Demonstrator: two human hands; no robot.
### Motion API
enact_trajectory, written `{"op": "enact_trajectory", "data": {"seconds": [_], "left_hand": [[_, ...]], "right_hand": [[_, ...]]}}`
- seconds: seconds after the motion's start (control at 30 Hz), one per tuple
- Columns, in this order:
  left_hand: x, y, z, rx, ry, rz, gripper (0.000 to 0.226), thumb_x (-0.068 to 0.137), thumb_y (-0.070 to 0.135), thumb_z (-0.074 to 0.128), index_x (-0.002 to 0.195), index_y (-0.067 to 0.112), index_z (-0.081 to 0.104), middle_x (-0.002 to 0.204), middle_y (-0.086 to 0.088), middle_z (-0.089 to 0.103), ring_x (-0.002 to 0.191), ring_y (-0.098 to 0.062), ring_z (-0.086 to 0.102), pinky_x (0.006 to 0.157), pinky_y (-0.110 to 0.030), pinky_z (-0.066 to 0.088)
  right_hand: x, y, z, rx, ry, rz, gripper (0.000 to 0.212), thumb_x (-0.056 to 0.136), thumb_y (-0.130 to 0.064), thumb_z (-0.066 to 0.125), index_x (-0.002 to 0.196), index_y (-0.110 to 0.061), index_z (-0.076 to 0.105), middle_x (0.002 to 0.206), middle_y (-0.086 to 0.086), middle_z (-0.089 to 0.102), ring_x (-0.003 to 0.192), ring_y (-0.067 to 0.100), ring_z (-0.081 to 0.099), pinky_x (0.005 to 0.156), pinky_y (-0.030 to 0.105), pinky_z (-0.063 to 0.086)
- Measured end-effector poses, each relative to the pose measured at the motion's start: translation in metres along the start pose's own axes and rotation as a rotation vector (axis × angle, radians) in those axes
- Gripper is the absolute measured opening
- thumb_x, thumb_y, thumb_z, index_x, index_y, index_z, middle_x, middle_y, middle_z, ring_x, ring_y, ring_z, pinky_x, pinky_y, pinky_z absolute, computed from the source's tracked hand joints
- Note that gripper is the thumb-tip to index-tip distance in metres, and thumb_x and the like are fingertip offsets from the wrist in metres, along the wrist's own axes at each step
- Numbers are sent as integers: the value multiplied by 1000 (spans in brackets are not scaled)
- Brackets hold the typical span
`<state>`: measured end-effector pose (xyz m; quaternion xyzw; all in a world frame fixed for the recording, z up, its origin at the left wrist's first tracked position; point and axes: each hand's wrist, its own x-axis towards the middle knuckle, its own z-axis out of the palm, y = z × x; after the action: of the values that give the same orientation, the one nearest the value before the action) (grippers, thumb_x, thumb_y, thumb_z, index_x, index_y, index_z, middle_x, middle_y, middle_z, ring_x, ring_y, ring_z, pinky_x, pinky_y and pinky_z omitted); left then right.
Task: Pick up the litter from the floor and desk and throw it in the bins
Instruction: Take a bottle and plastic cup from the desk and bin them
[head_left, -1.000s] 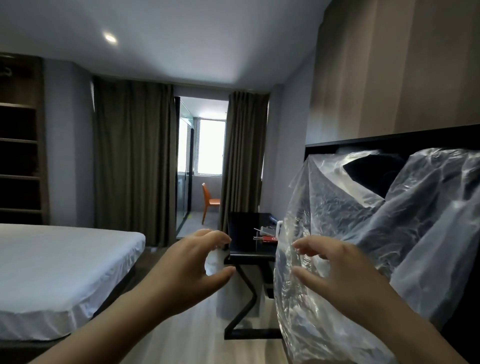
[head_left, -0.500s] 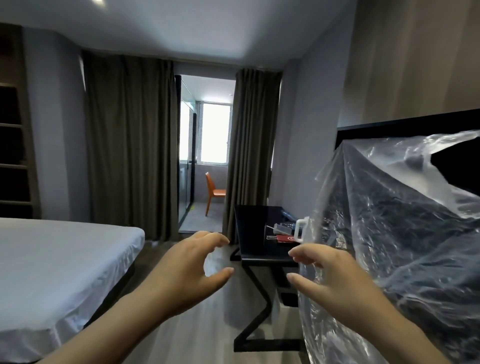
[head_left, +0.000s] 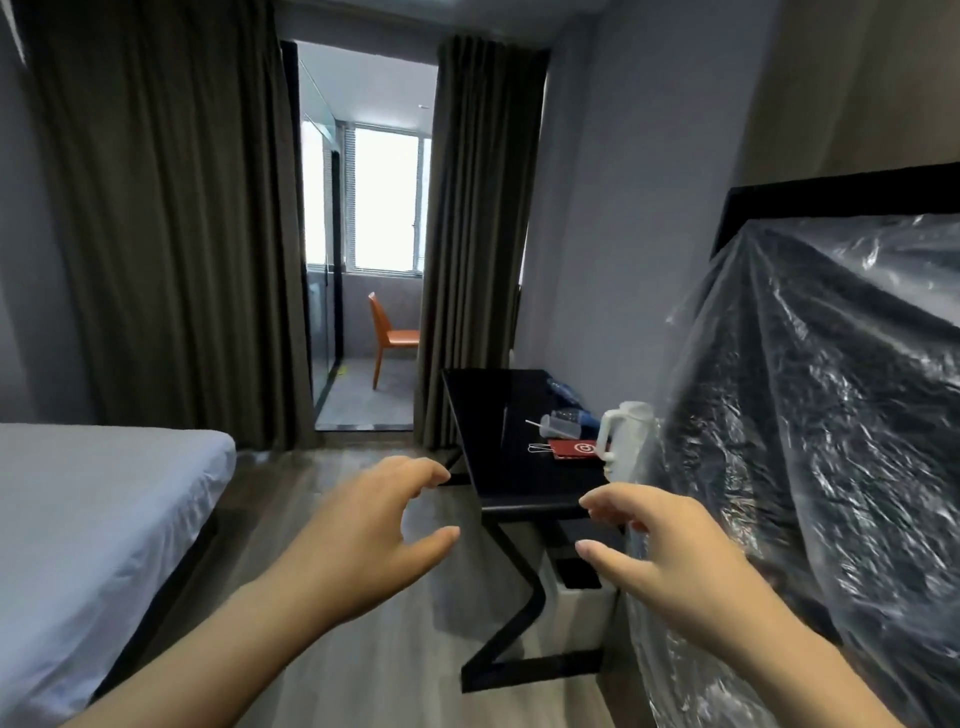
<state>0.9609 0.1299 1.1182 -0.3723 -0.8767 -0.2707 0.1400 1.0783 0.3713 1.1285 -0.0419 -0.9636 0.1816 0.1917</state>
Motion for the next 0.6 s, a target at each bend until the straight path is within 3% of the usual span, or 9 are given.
{"op": "enact_trajectory", "data": {"seconds": [0.33,0.5,0.6], "left_hand": [[167,-93,58,71,-67,8,50,83,54,59,128,37,48,123,22,52,110,5,49,86,-10,38],[240,-132,86,32,-78,5,49,83,52,61,128,36,49,123,21,53,111,4,51,90,-12,41],[280,-155,108,25,-119,25,48,84,51,60,128,37,49,124,22,52,111,6,49,84,-4,36]], "right_hand": [[168,85,71,82,-3,102,38,81,-47,66,118,-40,58,108,-28,59,105,-9,53,93,15,44],[242,121,99,89,-36,158,41,82,-44,67,121,-36,58,110,-24,59,104,-6,54,93,15,44],[280,138,115,70,-67,184,41,83,-44,66,123,-36,57,112,-24,59,105,-7,53,89,12,42]]}}
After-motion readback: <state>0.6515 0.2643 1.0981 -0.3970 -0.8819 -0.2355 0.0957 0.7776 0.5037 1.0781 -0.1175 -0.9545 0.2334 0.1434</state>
